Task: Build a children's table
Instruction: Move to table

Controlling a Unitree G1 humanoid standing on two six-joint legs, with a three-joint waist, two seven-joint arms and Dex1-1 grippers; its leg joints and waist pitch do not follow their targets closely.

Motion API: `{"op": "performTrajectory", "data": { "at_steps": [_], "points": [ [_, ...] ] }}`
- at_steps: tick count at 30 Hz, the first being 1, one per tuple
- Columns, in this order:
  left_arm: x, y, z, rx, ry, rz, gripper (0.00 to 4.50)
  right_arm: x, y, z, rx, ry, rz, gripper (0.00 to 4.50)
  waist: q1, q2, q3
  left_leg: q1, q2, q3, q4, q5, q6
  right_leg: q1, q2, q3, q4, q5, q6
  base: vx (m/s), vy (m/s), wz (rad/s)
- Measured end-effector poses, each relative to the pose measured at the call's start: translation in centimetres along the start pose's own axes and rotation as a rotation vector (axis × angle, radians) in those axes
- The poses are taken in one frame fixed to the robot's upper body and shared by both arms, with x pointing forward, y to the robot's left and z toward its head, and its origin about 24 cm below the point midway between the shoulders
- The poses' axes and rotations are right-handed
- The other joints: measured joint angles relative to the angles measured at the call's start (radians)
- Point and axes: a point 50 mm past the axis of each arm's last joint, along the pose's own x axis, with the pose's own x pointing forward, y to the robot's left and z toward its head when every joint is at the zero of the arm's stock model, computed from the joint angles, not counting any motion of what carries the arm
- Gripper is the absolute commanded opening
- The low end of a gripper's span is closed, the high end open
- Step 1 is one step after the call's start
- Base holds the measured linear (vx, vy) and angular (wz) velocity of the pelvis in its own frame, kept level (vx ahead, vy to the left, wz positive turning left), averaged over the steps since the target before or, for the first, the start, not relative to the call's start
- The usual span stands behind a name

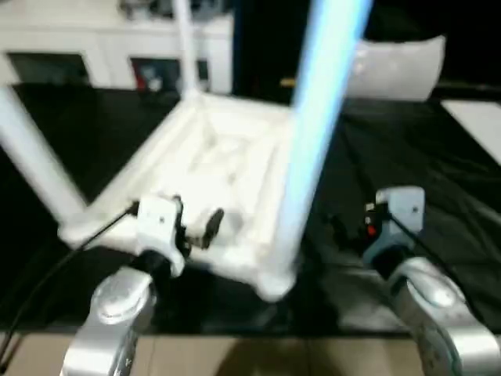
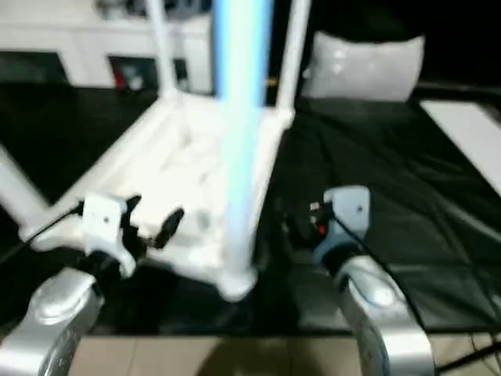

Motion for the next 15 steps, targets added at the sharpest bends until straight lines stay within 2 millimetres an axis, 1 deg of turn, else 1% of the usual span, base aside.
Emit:
{"op": "performTrajectory", "data": {
  "at_steps": [1, 2, 3, 4, 5, 6, 7, 8, 9, 10, 11, 12, 13, 14, 15],
  "points": [
    [0.1, -0.3, 0.0, -0.001, -0.002, -0.017, 4.41, 0.0, -0.2, 0.0, 0.0, -0.001, -0.009, 4.5, 0.016, 0.009, 0.004, -0.023, 0.003, -0.011, 0.055, 0.005, -0.02, 0.019, 0.009, 0.002, -0.015, 0.003, -0.006, 0.123, -0.032, -0.2],
    [0.1, -0.3, 0.1, 0.004, -0.006, -0.02, 4.41, 0.0, -0.3, 0.1, -0.001, -0.005, -0.013, 4.5, 0.03, 0.014, 0.005, -0.045, 0.003, -0.016, 0.072, 0.021, -0.05, 0.031, 0.018, 0.013, -0.022, 0.004, -0.007, 0.096, 0.003, -0.41],
    [0.0, -0.2, 0.2, 0.014, -0.011, -0.022, 4.41, 0.0, -0.3, 0.3, -0.005, -0.013, -0.008, 4.5, 0.037, 0.032, 0.006, -0.07, 0.021, -0.025, 0.015, 0.045, -0.09, 0.048, 0.035, 0.005, -0.032, 0.003, -0.011, 0.074, 0.022, -0.33],
    [-0.1, 0.0, 0.4, 0.02, -0.015, -0.029, 4.41, 0.1, -0.2, 0.5, -0.012, -0.02, 0.004, 4.5, 0.033, 0.064, 0.004, -0.086, 0.044, -0.03, -0.04, 0.099, -0.102, 0.055, 0.053, -0.016, -0.032, -0.002, -0.011, 0.074, 0.022, -0.33],
    [-0.2, 0.3, 0.2, 0.024, -0.007, -0.028, 4.41, 0.1, 0.1, 0.3, -0.008, -0.013, 0.018, 4.5, 0.024, 0.069, 0.005, -0.082, 0.049, -0.034, -0.028, 0.096, -0.097, 0.053, 0.053, -0.023, -0.022, -0.012, -0.017, 0.074, 0.061, -0.07],
    [-0.5, 0.7, 0.1, 0.03, 0.004, -0.036, 4.41, 0.3, 0.7, 0.3, -0.014, -0.011, 0.066, 4.5, 0.01, 0.054, 0.005, -0.084, 0.04, -0.035, -0.033, 0.093, -0.087, 0.037, 0.039, -0.033, -0.001, -0.019, -0.048, 0.087, 0.06, 0.07],
    [-0.6, 1.1, 0.0, 0.038, 0.013, -0.041, 4.41, 0.3, 1.0, 0.4, -0.018, -0.013, 0.096, 4.5, 0.003, 0.046, 0.002, -0.09, 0.037, -0.035, -0.03, 0.093, -0.083, 0.022, 0.034, -0.032, 0.011, -0.015, -0.047, 0.087, 0.06, 0.07],
    [-0.6, 1.2, 0.0, 0.036, 0.017, -0.05, 4.41, 0.3, 1.0, 0.4, -0.027, -0.013, 0.107, 4.5, 0.0, 0.042, -0.001, -0.094, 0.035, -0.035, -0.026, 0.093, -0.082, 0.012, 0.028, -0.031, 0.013, -0.008, -0.033, 0.071, 0.015, 0.03],
    [-0.7, 1.3, -0.1, 0.035, 0.02, -0.075, 4.41, 0.2, 0.9, 0.4, -0.031, -0.011, 0.117, 4.5, 0.0, 0.034, -0.006, -0.099, 0.03, -0.032, -0.023, 0.098, -0.088, 0.003, 0.017, -0.028, 0.007, 0.003, 0.002, 0.0, 0.0, 0.0],
    [-0.6, 1.0, 0.0, 0.037, 0.02, -0.134, 4.41, 0.1, 0.6, 0.4, -0.043, -0.005, 0.129, 4.5, 0.005, 0.03, -0.009, -0.108, 0.027, -0.028, -0.022, 0.1, -0.089, -0.001, 0.011, -0.028, 0.003, 0.001, 0.034, 0.0, 0.0, 0.0],
    [-0.6, 0.7, -0.1, 0.065, 0.043, -0.217, 4.41, -0.1, 0.4, 0.3, -0.062, 0.009, 0.147, 4.5, 0.009, 0.031, -0.008, -0.112, 0.026, -0.024, -0.031, 0.108, -0.091, -0.003, 0.009, -0.026, 0.005, 0.004, 0.035, 0.0, 0.0, 0.0],
    [-0.6, 0.7, -0.2, 0.088, 0.065, -0.274, 4.41, -0.3, 0.1, 0.1, -0.075, 0.026, 0.157, 4.5, 0.015, 0.031, -0.008, -0.113, 0.023, -0.019, -0.044, 0.115, -0.093, -0.01, 0.007, -0.023, 0.003, 0.009, 0.035, -0.054, -0.021, -0.03],
    [-0.6, 0.9, -0.4, 0.115, 0.091, -0.324, 4.41, -0.5, -0.1, -0.2, -0.09, 0.045, 0.172, 4.5, 0.019, 0.034, -0.005, -0.11, 0.022, -0.018, -0.059, 0.123, -0.094, -0.013, 0.007, -0.022, -0.001, 0.015, 0.033, -0.054, -0.021, -0.03],
    [-0.5, 1.1, -0.6, 0.149, 0.123, -0.38, 4.41, -0.7, -0.2, -0.3, -0.111, 0.065, 0.202, 4.5, 0.025, 0.035, -0.005, -0.107, 0.022, -0.017, -0.068, 0.128, -0.093, -0.012, 0.007, -0.023, -0.007, 0.021, 0.03, -0.072, -0.033, -0.02],
    [-0.3, 1.4, -0.7, 0.191, 0.162, -0.454, 4.41, -1.0, -0.4, -0.4, -0.149, 0.091, 0.25, 4.5, 0.029, 0.036, -0.003, -0.104, 0.024, -0.016, -0.077, 0.132, -0.1, -0.01, 0.007, -0.025, -0.013, 0.022, 0.019, -0.084, -0.03, 0.03]
  ]
}}
